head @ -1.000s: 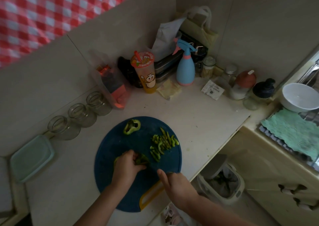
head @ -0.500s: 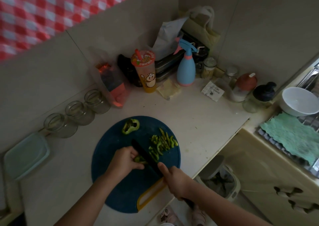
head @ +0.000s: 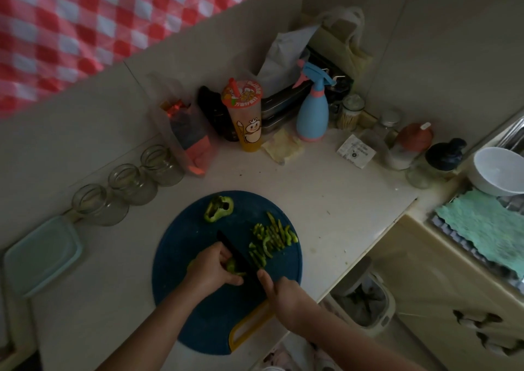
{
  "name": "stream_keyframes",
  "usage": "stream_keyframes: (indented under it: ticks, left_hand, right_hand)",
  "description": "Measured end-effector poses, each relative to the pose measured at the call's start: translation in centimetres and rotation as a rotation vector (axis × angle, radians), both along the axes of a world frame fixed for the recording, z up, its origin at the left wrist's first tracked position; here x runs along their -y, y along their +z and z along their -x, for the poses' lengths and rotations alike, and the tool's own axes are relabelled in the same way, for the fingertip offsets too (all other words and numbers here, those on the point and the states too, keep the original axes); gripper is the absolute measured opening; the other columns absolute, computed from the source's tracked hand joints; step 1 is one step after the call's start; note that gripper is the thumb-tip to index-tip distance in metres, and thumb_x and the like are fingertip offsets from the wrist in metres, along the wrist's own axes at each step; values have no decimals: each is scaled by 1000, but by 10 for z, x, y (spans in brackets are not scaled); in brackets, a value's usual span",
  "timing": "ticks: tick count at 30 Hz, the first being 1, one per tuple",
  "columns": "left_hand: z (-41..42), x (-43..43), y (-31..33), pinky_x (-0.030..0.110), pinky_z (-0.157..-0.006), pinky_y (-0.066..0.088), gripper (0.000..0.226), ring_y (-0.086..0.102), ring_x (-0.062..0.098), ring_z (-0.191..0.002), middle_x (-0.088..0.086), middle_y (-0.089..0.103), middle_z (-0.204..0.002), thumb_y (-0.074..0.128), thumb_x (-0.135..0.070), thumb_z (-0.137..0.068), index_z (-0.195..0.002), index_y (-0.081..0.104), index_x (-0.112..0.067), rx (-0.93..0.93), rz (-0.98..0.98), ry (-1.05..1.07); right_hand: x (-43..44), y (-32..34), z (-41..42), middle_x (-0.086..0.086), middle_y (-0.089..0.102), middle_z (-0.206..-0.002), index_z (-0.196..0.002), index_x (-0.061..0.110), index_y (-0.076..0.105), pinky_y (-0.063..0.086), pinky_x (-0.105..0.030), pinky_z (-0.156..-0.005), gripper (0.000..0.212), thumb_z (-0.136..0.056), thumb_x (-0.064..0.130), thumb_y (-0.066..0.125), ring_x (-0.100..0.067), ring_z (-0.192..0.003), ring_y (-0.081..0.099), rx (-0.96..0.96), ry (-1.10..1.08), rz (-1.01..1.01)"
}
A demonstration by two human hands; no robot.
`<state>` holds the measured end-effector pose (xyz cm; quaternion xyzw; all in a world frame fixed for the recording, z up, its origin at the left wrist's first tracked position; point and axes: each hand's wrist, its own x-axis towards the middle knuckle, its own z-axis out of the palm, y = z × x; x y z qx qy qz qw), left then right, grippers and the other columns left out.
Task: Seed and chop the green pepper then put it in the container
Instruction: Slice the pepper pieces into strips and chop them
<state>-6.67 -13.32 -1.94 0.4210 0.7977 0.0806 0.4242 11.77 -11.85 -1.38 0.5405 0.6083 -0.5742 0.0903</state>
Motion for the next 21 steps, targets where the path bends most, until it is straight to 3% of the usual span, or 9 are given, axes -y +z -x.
stream_keyframes:
  ticks: [2, 4, 6, 8, 9, 12, 15, 17, 21]
  left_hand:
    - [1, -1, 0, 25, -74, 50, 45, 57, 11, -88, -11, 52, -90, 85, -21, -64, -94, 52, -19, 81, 13, 57]
    - [1, -1, 3, 26, -68, 56, 28, 62, 16, -85, 2, 58, -92, 78, -13, -73, -91, 56, -11, 221, -2, 168]
    - [0, 1, 2, 28, -68, 58, 20, 65, 20, -83, 10, 62, -91, 75, -7, -76, -86, 58, -10, 234, -35, 229]
    - [-3, 5, 1, 26, -64, 57, 21, 65, 19, -79, 10, 63, -87, 75, -3, -75, -82, 58, -13, 217, -79, 276]
    - [-4, 8, 0, 25, -63, 57, 22, 65, 18, -77, 9, 64, -85, 75, -3, -75, -80, 57, -14, 207, -102, 297]
    - [-10, 13, -2, 20, -59, 55, 22, 65, 12, -71, 3, 64, -78, 77, -5, -74, -78, 58, -17, 140, -176, 306]
    - [-14, 16, -5, 22, -61, 55, 22, 65, 13, -70, 3, 66, -78, 78, -7, -72, -83, 60, -15, 74, -215, 314]
    - [-16, 18, -8, 23, -61, 56, 21, 66, 16, -71, 7, 67, -81, 78, -6, -72, -86, 63, -10, 86, -222, 357]
    - [-19, 19, -11, 22, -59, 57, 21, 67, 18, -71, 13, 69, -82, 78, -3, -72, -89, 67, -1, 127, -224, 435]
  right_hand:
    - [4, -3, 2, -19, 48, -97, -148, 1, 15, 33, -36, -74, 51, -104, 26, 24, -31, -84, 50, -9, 17, -22]
    - [5, -4, 1, -9, 45, -77, -128, -9, 40, 40, -38, -76, 63, -102, 44, 19, -23, -70, 45, -6, 0, -45]
    - [8, -8, 0, -2, 36, -66, -119, -4, 50, 40, -35, -72, 70, -98, 53, 14, -15, -58, 38, -2, 37, -103]
    - [10, -9, 2, 0, 33, -62, -125, 3, 51, 34, -31, -67, 58, -101, 44, 19, -9, -51, 32, 16, 70, -149]
    - [10, -13, 1, 1, 35, -61, -114, 6, 59, 36, -33, -67, 56, -101, 46, 22, -9, -50, 33, 24, 47, -179]
    - [14, -12, 2, 1, 36, -61, -85, 18, 57, 43, -38, -67, 50, -100, 49, 21, -14, -53, 36, 43, 92, -228]
    - [18, -9, 0, 2, 33, -64, -102, 13, 58, 36, -33, -62, 65, -96, 53, 7, -15, -58, 38, 56, 150, -273]
    - [19, -10, -3, 2, 37, -62, -80, 15, 55, 36, -32, -66, 60, -97, 55, 13, -18, -61, 43, 81, 143, -307]
    - [20, -6, -5, 2, 41, -60, -65, 19, 48, 38, -30, -65, 56, -98, 55, 20, -25, -76, 61, 90, 145, -363]
